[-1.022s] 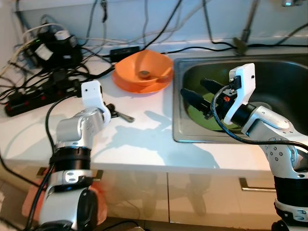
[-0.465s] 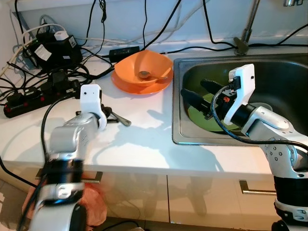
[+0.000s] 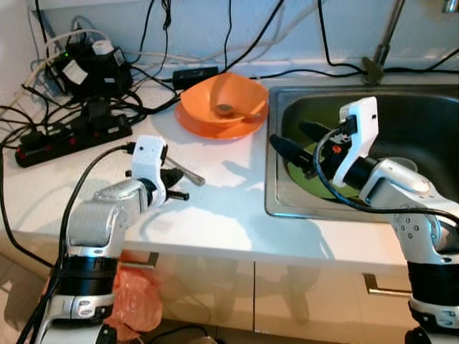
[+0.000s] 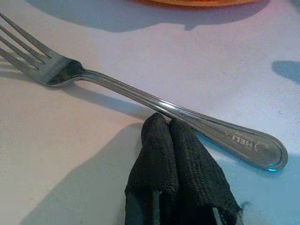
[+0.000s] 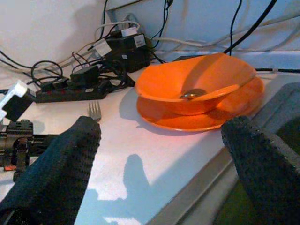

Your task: Kitchen organization

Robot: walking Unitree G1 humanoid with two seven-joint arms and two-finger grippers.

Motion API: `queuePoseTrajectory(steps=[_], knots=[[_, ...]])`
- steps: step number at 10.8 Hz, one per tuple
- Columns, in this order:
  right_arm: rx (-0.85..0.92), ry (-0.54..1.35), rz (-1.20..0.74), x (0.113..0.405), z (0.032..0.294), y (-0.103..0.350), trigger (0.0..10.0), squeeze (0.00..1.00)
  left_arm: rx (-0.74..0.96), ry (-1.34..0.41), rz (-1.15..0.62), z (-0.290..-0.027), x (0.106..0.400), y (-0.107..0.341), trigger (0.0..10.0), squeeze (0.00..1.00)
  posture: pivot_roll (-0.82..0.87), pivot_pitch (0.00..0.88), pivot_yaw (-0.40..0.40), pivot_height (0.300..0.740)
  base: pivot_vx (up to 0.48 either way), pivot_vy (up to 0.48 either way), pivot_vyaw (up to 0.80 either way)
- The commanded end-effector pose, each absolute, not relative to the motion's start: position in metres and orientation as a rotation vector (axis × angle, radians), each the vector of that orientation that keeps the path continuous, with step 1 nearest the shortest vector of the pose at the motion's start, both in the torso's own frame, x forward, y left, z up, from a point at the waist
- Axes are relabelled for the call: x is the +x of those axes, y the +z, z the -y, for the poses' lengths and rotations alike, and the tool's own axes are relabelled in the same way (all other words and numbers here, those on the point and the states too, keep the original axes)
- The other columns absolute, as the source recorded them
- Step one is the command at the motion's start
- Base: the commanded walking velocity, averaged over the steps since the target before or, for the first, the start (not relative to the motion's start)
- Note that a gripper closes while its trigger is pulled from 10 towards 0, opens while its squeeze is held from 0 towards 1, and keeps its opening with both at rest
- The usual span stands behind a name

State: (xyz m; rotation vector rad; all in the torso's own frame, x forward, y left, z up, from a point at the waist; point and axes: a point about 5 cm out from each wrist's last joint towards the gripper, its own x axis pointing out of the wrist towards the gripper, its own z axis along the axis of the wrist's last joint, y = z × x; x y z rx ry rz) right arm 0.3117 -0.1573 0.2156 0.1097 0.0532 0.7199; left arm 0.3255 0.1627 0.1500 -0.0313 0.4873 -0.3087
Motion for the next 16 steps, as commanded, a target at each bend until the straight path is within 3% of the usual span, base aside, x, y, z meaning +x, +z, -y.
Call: queuePoseTrajectory(steps=[1,2,4,10,13,16], knots=[[0.095,0.728,-0.043,0.313,0.156,0.219,10.0,0.00,-0.031,-0.314,-0.588,-0.157,0.321,0.130,8.7,0.00,0.15,0.034,0.086,0.740,0.000,0.000,0.00],[0.093,0.728,-0.044,0.314,0.156,0.219,10.0,0.00,-0.042,-0.310,-0.556,-0.157,0.323,0.140,10.0,1.00,0.15,0.032,0.086,0.740,0.000,0.000,0.00],[0.090,0.730,-0.046,0.314,0.156,0.219,10.0,0.00,-0.046,-0.342,-0.561,-0.156,0.316,0.145,10.0,1.00,0.15,0.030,0.084,0.740,0.000,0.000,0.00],[0.087,0.741,-0.046,0.317,0.154,0.219,10.0,0.00,-0.002,-0.395,-0.362,-0.141,0.317,0.201,10.0,1.00,0.16,0.026,0.079,0.740,0.000,0.000,0.00],[0.090,0.740,-0.045,0.317,0.154,0.218,10.0,0.00,0.093,-0.236,-0.326,-0.157,0.338,0.205,10.0,1.00,0.16,0.025,0.082,0.740,0.000,0.000,0.00],[0.096,0.765,-0.051,0.313,0.151,0.217,10.0,0.00,0.084,-0.088,-0.318,-0.169,0.354,0.194,10.0,1.00,0.14,0.031,0.088,0.740,0.000,0.000,0.00]])
